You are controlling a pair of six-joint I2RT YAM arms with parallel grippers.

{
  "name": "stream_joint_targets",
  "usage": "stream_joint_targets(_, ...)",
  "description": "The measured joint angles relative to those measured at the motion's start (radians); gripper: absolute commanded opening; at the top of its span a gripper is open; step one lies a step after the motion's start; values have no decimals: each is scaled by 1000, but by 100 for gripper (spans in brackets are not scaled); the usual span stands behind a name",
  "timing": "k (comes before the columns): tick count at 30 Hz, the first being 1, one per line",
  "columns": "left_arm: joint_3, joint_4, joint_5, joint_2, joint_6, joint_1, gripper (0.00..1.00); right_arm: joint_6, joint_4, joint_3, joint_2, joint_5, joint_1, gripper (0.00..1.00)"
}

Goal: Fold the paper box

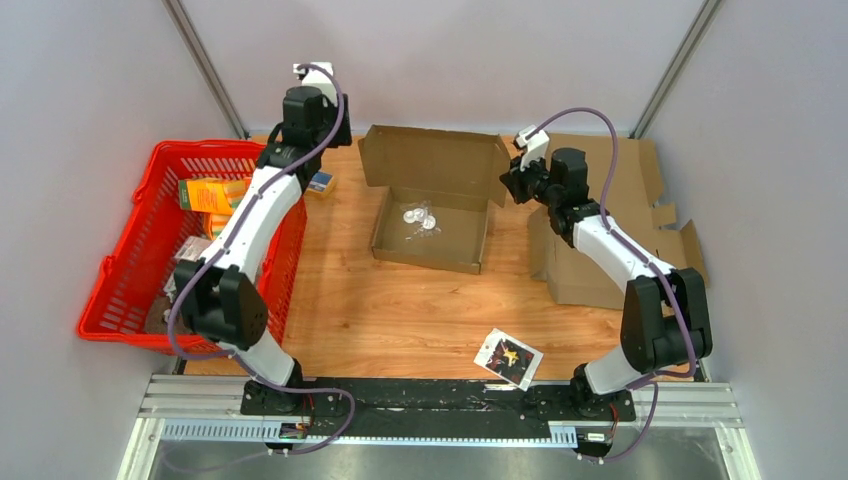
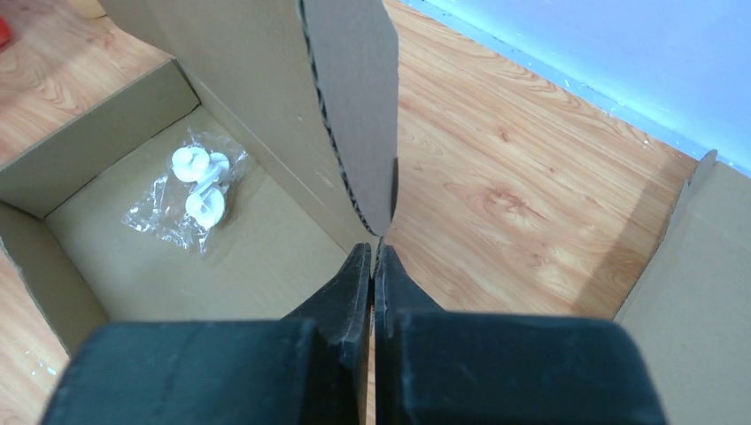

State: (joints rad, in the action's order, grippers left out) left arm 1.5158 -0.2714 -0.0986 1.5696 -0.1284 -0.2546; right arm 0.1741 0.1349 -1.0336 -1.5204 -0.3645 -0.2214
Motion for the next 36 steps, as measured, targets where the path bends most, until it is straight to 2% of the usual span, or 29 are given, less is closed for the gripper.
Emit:
stream_joint_targets(3, 138, -51, -110, 109, -26, 13, 59, 9, 0, -2, -4, -23, 0, 1)
stream_joint_targets(6, 267, -104, -155, 210, -43, 14, 59, 19, 0, -4, -10, -33, 0, 1)
stream_joint_targets(10, 433, -194, -107, 357, -45, 14, 48, 37, -2, -7, -17, -37, 0, 1)
stream_joint_targets(14, 478, -270, -17, 433, -38, 13, 39, 45, -4, -13, -18, -42, 0, 1)
stream_joint_targets(18, 397, -277, 71, 414, -26, 14, 35, 47, -5, -22, -18, -47, 3, 1)
stream_joint_targets(22, 220, -249, 153, 320, -27, 14, 35, 49, -7, -35, -25, -49, 7, 1)
stream_joint_targets(28, 4, -175, 235, 188, -43, 12, 47, 50, -26, -63, -49, -56, 12, 2)
stream_joint_targets(29, -32, -155, 241, 162, -45, 12, 53, 51, -29, -63, -49, -60, 13, 2)
stream_joint_targets(32, -135, -89, 254, 79, -42, 13, 62, 53, -31, -64, -49, -74, 15, 1)
stream_joint_targets(36, -234, -14, 256, -28, -37, 13, 65, 60, -44, -67, -51, -98, 23, 1)
